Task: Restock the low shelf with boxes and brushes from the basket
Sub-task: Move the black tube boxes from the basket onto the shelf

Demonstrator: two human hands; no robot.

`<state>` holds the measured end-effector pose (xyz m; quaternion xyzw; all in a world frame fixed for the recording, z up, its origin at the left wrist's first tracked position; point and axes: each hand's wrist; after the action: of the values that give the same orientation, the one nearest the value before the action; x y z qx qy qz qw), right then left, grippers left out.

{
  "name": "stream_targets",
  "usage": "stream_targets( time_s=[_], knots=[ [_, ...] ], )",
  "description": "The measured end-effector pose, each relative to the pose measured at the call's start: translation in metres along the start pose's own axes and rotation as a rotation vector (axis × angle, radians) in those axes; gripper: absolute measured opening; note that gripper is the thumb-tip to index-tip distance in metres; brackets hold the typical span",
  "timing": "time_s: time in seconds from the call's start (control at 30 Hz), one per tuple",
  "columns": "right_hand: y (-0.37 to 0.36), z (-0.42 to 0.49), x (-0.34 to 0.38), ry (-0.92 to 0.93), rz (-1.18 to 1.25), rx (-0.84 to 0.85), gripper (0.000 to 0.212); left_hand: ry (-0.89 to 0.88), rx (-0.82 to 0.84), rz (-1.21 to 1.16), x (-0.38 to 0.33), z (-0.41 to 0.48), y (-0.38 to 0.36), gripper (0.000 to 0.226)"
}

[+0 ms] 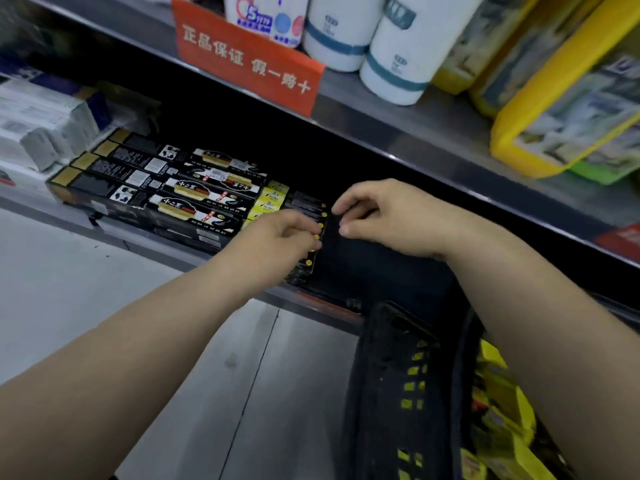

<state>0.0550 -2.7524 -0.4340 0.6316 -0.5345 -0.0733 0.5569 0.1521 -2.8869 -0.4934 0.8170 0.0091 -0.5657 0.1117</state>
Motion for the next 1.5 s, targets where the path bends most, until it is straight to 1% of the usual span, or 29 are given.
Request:
stream_targets(
  time_s=[0.07,0.13,0.2,0.3,0.37,0.47,0.5,0.57,0.63,0.7,0.77,0.83,0.87,0.93,0.97,1.03,1.07,1.1,1.17,1.2,1.27,1.3,1.33,1.37,1.4,1.47,1.5],
  knots=[
    [0.015,-0.053,-0.011,0.022,0.126,-0.042,0.015,-0.111,0.021,0.067,-0.016,-0.012,-0.016,0.013],
    [0.028,-0.106,-0.031,0.003,0.227,-0.108,0.017,-0.243,0.062,0.129,-0.03,-0.024,-0.035,0.013],
    [0.036,-0.154,-0.062,-0.066,0.28,-0.192,0.017,-0.356,0.118,0.182,-0.044,-0.039,-0.057,0.017],
    [0.035,-0.217,-0.122,-0.253,0.3,-0.261,0.018,-0.493,0.241,0.251,-0.054,-0.064,-0.098,0.018],
    [0.023,-0.25,-0.167,-0.378,0.244,-0.258,0.016,-0.564,0.33,0.354,-0.053,-0.08,-0.124,0.015],
    [-0.007,-0.287,-0.227,-0.533,0.059,-0.22,0.011,-0.726,0.437,0.572,-0.049,-0.098,-0.16,0.015],
    [-0.018,-0.296,-0.244,-0.576,-0.006,-0.182,0.013,-0.766,0.47,0.619,-0.047,-0.102,-0.17,0.015],
    [-0.04,-0.307,-0.27,-0.654,-0.153,-0.079,0.028,-0.787,0.525,0.66,-0.043,-0.107,-0.188,0.015],
    [-0.055,-0.311,-0.282,-0.737,-0.212,-0.031,0.04,-0.764,0.563,0.678,-0.039,-0.11,-0.2,0.015],
    [-0.059,-0.311,-0.286,-0.803,-0.222,-0.071,0.041,-0.712,0.586,0.674,-0.034,-0.112,-0.209,0.015],
    [-0.053,-0.31,-0.287,-0.807,-0.29,-0.059,0.043,-0.625,0.611,0.638,-0.03,-0.113,-0.217,0.014],
    [-0.04,-0.311,-0.281,-0.78,-0.331,-0.022,0.043,-0.479,0.635,0.555,-0.027,-0.112,-0.222,0.012],
    [-0.032,-0.313,-0.275,-0.772,-0.33,-0.032,0.041,-0.383,0.641,0.5,-0.026,-0.112,-0.224,0.011],
    [-0.017,-0.317,-0.26,-0.765,-0.264,-0.097,0.034,-0.194,0.641,0.399,-0.025,-0.111,-0.226,0.014],
    [-0.012,-0.318,-0.25,-0.749,-0.17,-0.147,0.03,-0.111,0.64,0.348,-0.024,-0.111,-0.226,0.017],
    [-0.007,-0.317,-0.221,-0.668,0.106,-0.237,0.026,0.051,0.648,0.192,-0.021,-0.112,-0.227,0.02],
    [-0.009,-0.313,-0.205,-0.608,0.216,-0.257,0.026,0.126,0.65,0.101,-0.021,-0.113,-0.229,0.021],
    [-0.013,-0.308,-0.188,-0.542,0.276,-0.259,0.027,0.184,0.647,0.009,-0.021,-0.115,-0.23,0.024],
    [-0.024,-0.297,-0.159,-0.402,0.305,-0.231,0.028,0.236,0.597,-0.182,-0.02,-0.116,-0.234,0.029],
    [-0.029,-0.292,-0.149,-0.338,0.321,-0.209,0.027,0.247,0.548,-0.257,-0.021,-0.115,-0.235,0.027],
    [-0.032,-0.287,-0.145,-0.254,0.378,-0.164,0.018,0.275,0.461,-0.323,-0.024,-0.109,-0.234,0.021],
    [-0.031,-0.286,-0.152,-0.255,0.373,-0.166,0.014,0.292,0.44,-0.335,-0.025,-0.106,-0.232,0.019],
    [-0.028,-0.286,-0.165,-0.295,0.324,-0.18,0.014,0.308,0.434,-0.342,-0.025,-0.104,-0.23,0.018],
    [-0.026,-0.287,-0.182,-0.372,0.209,-0.184,0.018,0.321,0.435,-0.343,-0.024,-0.103,-0.229,0.019],
    [-0.026,-0.29,-0.201,-0.469,0.028,-0.144,0.022,0.327,0.437,-0.336,-0.023,-0.102,-0.228,0.022],
    [-0.035,-0.297,-0.237,-0.646,-0.306,0.049,0.028,0.324,0.444,-0.326,-0.022,-0.103,-0.227,0.027],
    [-0.044,-0.301,-0.252,-0.697,-0.39,0.142,0.031,0.324,0.445,-0.328,-0.021,-0.103,-0.227,0.029]
  ],
)
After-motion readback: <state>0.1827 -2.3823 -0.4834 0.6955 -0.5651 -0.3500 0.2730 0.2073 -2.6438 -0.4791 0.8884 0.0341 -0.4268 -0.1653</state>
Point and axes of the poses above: each hand's wrist, its own z-axis towards the middle knuckle, its own y-axis out of the back of the hand, x = y × z, and after that the axes turned 1 degree about -z, right-handed
